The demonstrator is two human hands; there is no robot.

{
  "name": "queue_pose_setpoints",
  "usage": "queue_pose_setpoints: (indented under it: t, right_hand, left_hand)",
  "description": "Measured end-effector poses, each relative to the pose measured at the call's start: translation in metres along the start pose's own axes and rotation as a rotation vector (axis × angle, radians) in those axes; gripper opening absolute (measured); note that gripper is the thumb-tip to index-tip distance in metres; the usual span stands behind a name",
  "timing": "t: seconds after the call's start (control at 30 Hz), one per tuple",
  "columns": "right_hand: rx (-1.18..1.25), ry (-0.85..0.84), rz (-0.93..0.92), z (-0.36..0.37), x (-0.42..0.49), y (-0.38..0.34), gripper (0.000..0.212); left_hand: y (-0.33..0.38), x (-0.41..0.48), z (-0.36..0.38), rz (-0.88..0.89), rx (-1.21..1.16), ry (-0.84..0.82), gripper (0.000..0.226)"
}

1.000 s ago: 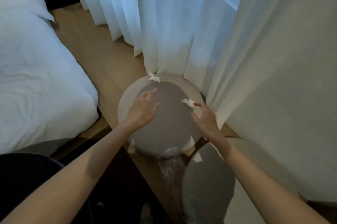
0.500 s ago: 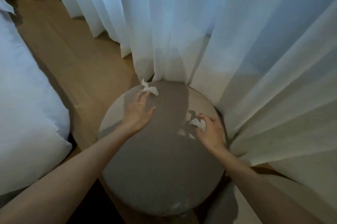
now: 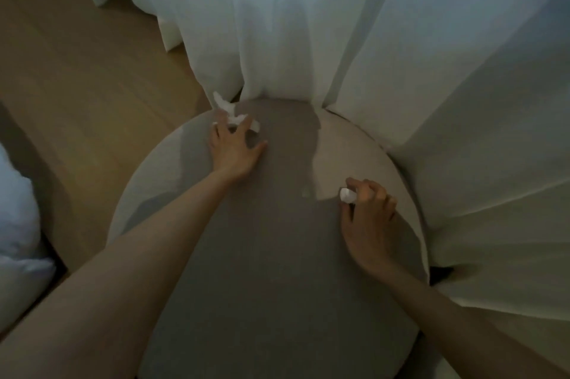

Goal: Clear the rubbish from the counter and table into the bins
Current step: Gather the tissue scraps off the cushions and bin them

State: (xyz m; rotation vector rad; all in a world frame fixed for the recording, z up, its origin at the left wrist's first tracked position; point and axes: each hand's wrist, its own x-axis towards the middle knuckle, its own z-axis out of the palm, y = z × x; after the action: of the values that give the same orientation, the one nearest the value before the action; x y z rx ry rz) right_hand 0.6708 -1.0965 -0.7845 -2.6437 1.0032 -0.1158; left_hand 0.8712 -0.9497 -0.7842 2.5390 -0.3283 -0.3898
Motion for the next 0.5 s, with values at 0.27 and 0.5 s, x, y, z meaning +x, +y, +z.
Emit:
queue_pose_setpoints:
  t: [0.27,0.5]
  right_hand:
    - [0.095,-0.004,-0.055,-0.003,-0.008,-0.006,0.013]
    - [0.357,-0.02,-0.044,-0.062,-0.031,-0.038,0.014]
  left_hand:
    - [-0.004,-0.025,0.001,0.148,-0.123,0.11,0.011]
    - [0.033,-0.103,-0.025,-0.025,-0.399,0.003,0.037]
